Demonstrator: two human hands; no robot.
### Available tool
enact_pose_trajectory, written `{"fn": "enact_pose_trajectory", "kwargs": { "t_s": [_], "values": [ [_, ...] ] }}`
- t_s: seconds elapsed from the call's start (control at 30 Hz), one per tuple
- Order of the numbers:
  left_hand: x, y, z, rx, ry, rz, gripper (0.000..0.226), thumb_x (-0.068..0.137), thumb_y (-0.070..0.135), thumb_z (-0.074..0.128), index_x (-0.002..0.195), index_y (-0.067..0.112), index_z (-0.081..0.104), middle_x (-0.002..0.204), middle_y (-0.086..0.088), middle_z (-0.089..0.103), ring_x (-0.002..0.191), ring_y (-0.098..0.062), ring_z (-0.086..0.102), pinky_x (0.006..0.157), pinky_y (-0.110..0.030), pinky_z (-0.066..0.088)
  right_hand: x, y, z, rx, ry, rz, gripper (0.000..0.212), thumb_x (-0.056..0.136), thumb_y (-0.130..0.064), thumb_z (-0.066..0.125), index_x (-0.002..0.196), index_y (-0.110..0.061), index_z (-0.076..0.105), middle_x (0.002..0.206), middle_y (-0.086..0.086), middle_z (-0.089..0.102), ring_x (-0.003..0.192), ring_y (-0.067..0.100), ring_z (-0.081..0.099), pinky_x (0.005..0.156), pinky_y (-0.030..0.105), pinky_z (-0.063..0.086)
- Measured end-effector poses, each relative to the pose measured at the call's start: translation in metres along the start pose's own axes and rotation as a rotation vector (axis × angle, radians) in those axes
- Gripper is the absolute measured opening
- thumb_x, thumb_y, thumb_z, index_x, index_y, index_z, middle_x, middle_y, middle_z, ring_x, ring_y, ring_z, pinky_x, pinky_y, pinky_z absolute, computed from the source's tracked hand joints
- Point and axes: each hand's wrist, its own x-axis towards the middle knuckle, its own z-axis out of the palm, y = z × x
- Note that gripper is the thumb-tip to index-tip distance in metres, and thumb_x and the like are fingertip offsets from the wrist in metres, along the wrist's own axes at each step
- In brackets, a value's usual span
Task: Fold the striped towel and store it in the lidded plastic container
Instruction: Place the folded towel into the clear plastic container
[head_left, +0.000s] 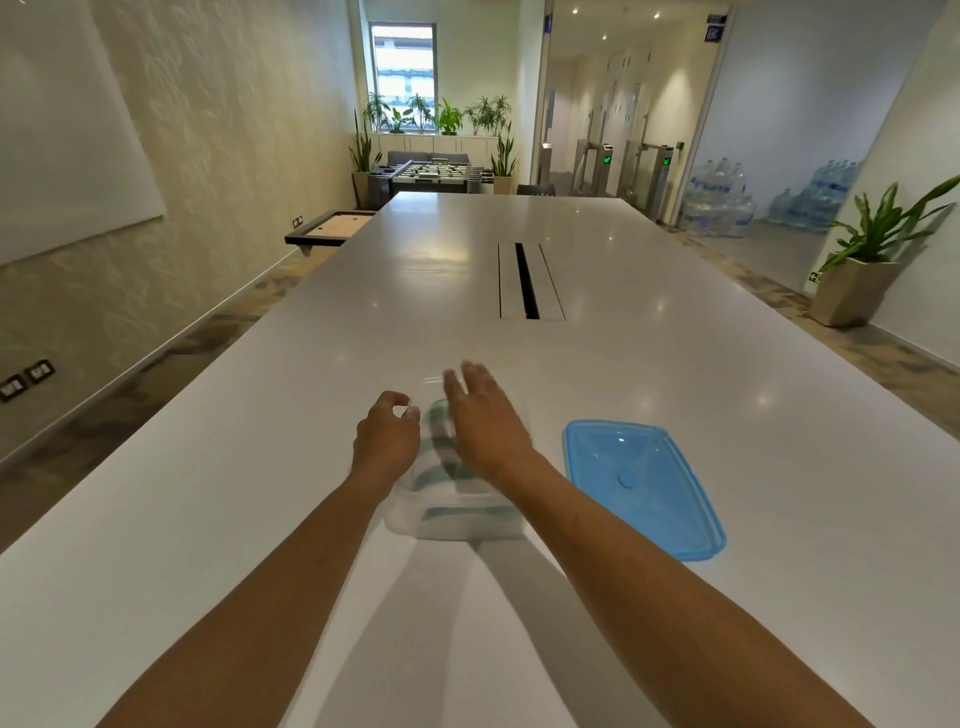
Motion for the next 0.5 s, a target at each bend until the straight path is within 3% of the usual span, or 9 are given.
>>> {"fn": "enact_pose_trajectory", "kwargs": {
  "t_s": [0.1,0.17,0.2,0.27,0.33,0.43,0.5],
  "values": [
    [0.003,-0.002,0.003,0.027,0.014,0.020,0.026,0.096,0.031,0.047,0.119,0.023,0.055,0.101,-0.002,0.056,0.089,-0.027,0.056,0.080,-0.037,0.048,-0.004,0.000,0.003,0.129,-0.188,-0.146,0.070,0.086,-0.012,0.070,0.147,-0.012,0.035,0.147,0.014,0.046,0.130,0.031,0.048,0.111,0.042,0.039],
    [0.005,-0.004,0.004,0.051,0.021,0.032,0.025,0.096,0.031,0.048,0.118,0.022,0.056,0.100,-0.002,0.056,0.088,-0.026,0.054,0.080,-0.036,0.046,-0.006,0.005,0.008,0.096,-0.296,-0.104,0.050,0.092,-0.015,0.061,0.139,-0.009,0.042,0.135,0.017,0.055,0.117,0.033,0.055,0.105,0.047,0.045],
    [0.005,-0.005,0.004,0.065,0.023,0.037,0.025,0.096,0.032,0.048,0.118,0.022,0.056,0.099,-0.001,0.055,0.088,-0.026,0.054,0.080,-0.036,0.045,-0.005,0.009,0.011,0.036,-0.330,-0.058,0.053,0.094,-0.020,0.058,0.141,-0.009,0.038,0.142,0.019,0.048,0.126,0.036,0.048,0.109,0.054,0.039],
    [0.006,-0.005,0.005,0.083,0.028,0.043,0.025,0.097,0.032,0.047,0.117,0.022,0.055,0.099,-0.002,0.056,0.087,-0.026,0.053,0.078,-0.035,0.043,-0.002,0.014,0.016,-0.070,-0.443,0.044,0.079,0.093,-0.033,0.057,0.154,-0.015,0.011,0.162,0.019,0.014,0.148,0.041,0.013,0.117,0.064,0.013],
    [0.007,-0.006,0.005,0.094,0.029,0.045,0.025,0.097,0.032,0.047,0.118,0.023,0.055,0.100,-0.002,0.056,0.087,-0.026,0.053,0.078,-0.035,0.043,0.002,0.016,0.020,-0.070,-0.531,0.115,0.094,0.091,-0.041,0.056,0.155,-0.020,-0.010,0.163,0.020,-0.013,0.149,0.041,-0.010,0.118,0.062,-0.001],
    [0.007,-0.007,0.006,0.094,0.034,0.041,0.025,0.096,0.033,0.047,0.118,0.023,0.055,0.099,-0.002,0.055,0.088,-0.026,0.053,0.078,-0.036,0.043,0.005,0.017,0.023,-0.057,-0.619,0.187,0.097,0.089,-0.048,0.053,0.152,-0.030,-0.018,0.161,0.017,-0.022,0.148,0.038,-0.017,0.119,0.058,-0.005],
    [0.007,-0.007,0.006,0.098,0.033,0.043,0.025,0.096,0.033,0.047,0.117,0.023,0.055,0.097,-0.001,0.054,0.087,-0.026,0.053,0.077,-0.035,0.041,0.005,0.015,0.021,-0.052,-0.626,0.199,0.093,0.089,-0.047,0.053,0.153,-0.034,-0.013,0.163,0.016,-0.016,0.150,0.038,-0.012,0.119,0.058,-0.002]
  ]
}}
